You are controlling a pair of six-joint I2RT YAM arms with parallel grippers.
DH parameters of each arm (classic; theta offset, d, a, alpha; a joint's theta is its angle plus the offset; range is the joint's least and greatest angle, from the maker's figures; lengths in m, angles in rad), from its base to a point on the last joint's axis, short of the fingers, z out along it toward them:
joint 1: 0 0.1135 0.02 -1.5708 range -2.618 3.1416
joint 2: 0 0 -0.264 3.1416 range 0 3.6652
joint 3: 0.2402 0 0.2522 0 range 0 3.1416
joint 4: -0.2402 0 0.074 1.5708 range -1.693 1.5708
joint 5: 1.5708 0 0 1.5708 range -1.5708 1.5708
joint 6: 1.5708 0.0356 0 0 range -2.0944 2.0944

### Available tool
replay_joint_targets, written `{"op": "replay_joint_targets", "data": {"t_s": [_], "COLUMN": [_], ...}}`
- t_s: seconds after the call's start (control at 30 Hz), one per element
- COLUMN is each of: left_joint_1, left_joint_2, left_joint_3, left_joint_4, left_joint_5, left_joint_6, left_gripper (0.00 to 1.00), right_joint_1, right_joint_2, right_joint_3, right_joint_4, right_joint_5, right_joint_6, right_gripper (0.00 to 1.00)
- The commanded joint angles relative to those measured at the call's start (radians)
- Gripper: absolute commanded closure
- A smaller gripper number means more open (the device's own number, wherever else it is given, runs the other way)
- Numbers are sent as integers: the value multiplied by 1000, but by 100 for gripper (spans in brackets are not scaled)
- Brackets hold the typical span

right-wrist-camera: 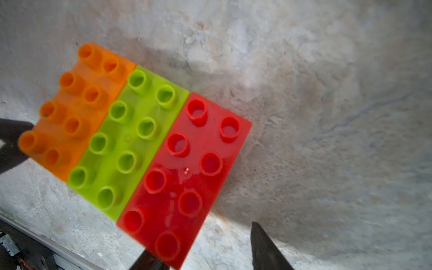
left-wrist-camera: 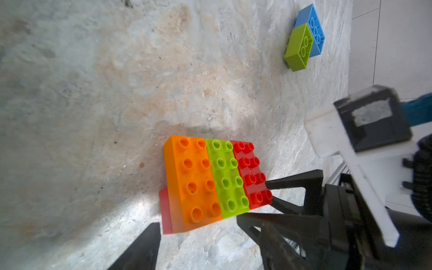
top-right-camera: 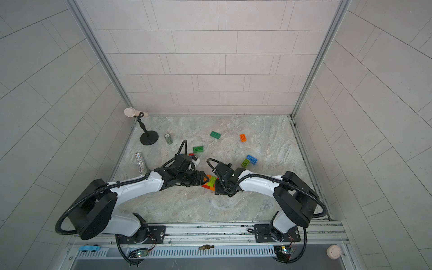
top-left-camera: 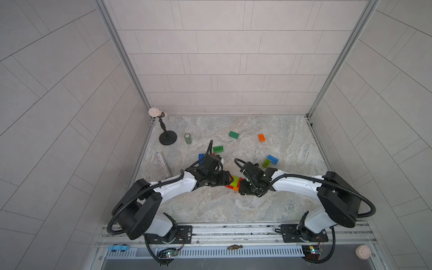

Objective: Assemble a rectangle with lego
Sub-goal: Adjust the lego brick at the center of the board.

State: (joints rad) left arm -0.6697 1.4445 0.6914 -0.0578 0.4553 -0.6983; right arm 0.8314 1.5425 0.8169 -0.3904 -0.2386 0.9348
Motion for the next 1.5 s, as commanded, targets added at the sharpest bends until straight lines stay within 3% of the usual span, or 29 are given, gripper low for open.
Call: {"op": "replay_joint_targets", "data": {"t_s": [0.0,0.33,0.63,0.87,1.17,1.47], "left_joint_1": [4,-2,-24,-24,-24,-22], "left_joint_2": [65,78,70,74,80,97], "left_joint_3": [26,-32,-78,-78,-77,-76], "left_joint_4": [-7,13,51,63,65,82], "left_joint_5": [16,28,11,8,13,19], "left_joint_6": [39,39,11,2,5,4], "left_gripper": [32,41,42,42,42,42], "right_joint_1": [5,6,10,-81,-100,-86], "right_joint_2": [-1,-4,-84,-182,-27,105], "right_joint_3": [10,-15,-15,52,159,129], "right_joint_4": [-20,-14,-54,-134,-119,-140], "right_joint_5": [29,29,7,29,61,101], "right_joint_6": [-16,-18,-42,-81,-139,-162], "right_gripper": [45,45,45,45,45,51]}}
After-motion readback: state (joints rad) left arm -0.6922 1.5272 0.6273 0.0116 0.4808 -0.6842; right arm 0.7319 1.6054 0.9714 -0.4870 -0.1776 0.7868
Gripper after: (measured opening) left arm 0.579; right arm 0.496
